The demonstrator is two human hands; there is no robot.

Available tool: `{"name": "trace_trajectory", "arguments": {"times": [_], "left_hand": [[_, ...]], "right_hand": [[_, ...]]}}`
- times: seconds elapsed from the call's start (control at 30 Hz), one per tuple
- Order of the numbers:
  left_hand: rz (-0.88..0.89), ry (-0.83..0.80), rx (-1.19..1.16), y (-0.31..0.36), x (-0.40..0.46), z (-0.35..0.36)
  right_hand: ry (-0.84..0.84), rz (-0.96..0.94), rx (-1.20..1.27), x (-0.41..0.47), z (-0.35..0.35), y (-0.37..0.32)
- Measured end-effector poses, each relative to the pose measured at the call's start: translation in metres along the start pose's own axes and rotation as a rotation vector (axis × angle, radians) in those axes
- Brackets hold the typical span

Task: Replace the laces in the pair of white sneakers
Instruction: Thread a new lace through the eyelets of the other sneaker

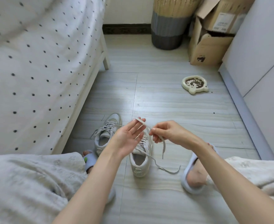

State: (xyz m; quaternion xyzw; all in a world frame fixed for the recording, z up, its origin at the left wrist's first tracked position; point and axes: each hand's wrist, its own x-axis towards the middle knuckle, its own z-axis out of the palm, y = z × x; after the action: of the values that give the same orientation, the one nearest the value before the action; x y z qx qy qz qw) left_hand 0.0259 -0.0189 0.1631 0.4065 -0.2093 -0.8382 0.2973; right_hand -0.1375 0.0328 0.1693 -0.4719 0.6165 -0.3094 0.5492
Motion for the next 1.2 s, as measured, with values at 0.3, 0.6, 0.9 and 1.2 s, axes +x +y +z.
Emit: {"name": "trace_trajectory", "arguments": {"times": [0.3, 0.6, 0.9, 1.2], "left_hand": [[0.080, 0.091, 0.084, 0.017, -0.009, 0.016], [0.200, 0.052, 0.059, 0.013, -0.001, 0.024], [0.049, 0.148, 0.398, -0.015, 0.058, 0.002], [-0.033, 0.505, 1.156, -0.085, 0.114, -0.070]], "right_hand": [[0.095, -0.043, -0.322, -0.019, 0.001, -0.004], [0.337, 0.026, -0.123, -0.010, 0.002, 0.018], [0.405, 0.255, 0.182, 0.026, -0.005, 0.073], [0.319, 0.399, 0.363, 0.077, 0.013, 0.137]]}}
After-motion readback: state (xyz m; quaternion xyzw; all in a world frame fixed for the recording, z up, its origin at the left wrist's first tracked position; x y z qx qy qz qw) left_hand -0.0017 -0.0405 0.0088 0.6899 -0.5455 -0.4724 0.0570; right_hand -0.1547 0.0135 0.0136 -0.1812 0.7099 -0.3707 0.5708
